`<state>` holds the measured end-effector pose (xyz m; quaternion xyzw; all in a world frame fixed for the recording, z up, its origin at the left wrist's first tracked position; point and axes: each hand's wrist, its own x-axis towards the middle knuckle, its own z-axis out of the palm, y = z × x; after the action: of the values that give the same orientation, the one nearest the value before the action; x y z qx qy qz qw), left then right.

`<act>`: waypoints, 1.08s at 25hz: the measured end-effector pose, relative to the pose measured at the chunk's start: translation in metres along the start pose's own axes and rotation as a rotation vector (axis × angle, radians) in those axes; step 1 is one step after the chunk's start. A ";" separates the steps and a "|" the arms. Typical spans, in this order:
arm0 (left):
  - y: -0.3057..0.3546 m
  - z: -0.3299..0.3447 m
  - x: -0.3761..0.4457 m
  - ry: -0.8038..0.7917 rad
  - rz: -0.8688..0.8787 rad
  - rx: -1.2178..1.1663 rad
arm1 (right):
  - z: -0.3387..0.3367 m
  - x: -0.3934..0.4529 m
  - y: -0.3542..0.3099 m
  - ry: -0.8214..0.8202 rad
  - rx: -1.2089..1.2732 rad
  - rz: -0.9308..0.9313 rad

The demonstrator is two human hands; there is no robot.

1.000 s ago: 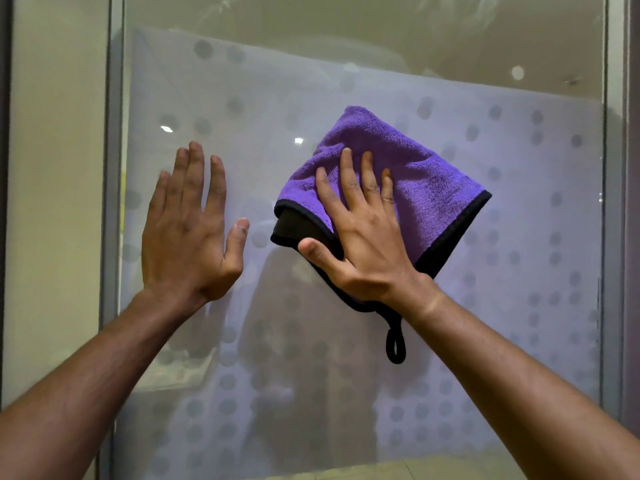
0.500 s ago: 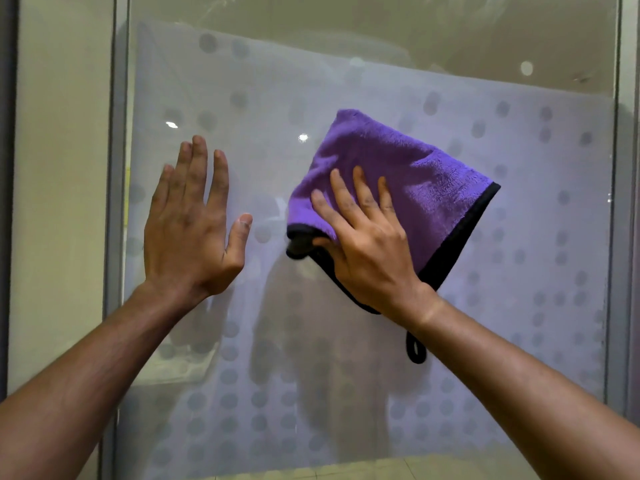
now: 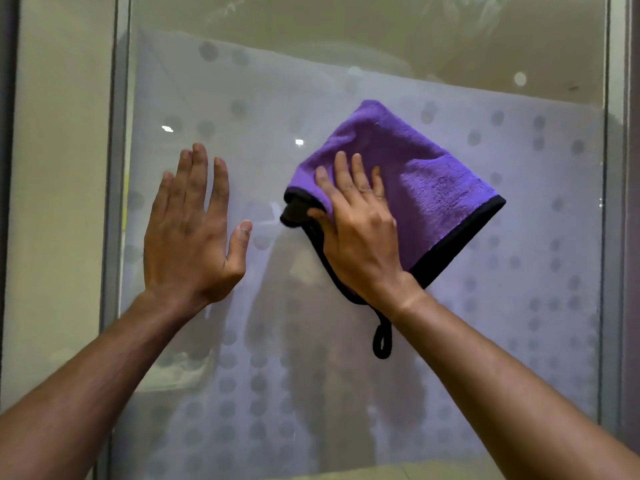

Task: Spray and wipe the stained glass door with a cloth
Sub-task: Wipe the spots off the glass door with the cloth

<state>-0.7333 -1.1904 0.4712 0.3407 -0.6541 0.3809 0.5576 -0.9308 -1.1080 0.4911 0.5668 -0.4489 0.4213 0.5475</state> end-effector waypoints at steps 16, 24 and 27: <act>-0.002 0.001 0.000 0.017 -0.002 -0.015 | -0.017 0.000 0.039 -0.083 -0.143 0.260; -0.003 0.004 -0.001 0.047 0.004 -0.027 | -0.006 -0.014 0.012 -0.171 -0.201 0.115; -0.004 0.004 0.001 0.034 0.020 -0.019 | -0.008 -0.004 0.012 -0.121 -0.149 0.137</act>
<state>-0.7321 -1.1956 0.4722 0.3222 -0.6514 0.3861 0.5681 -0.9431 -1.0996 0.4908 0.5168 -0.5489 0.3882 0.5300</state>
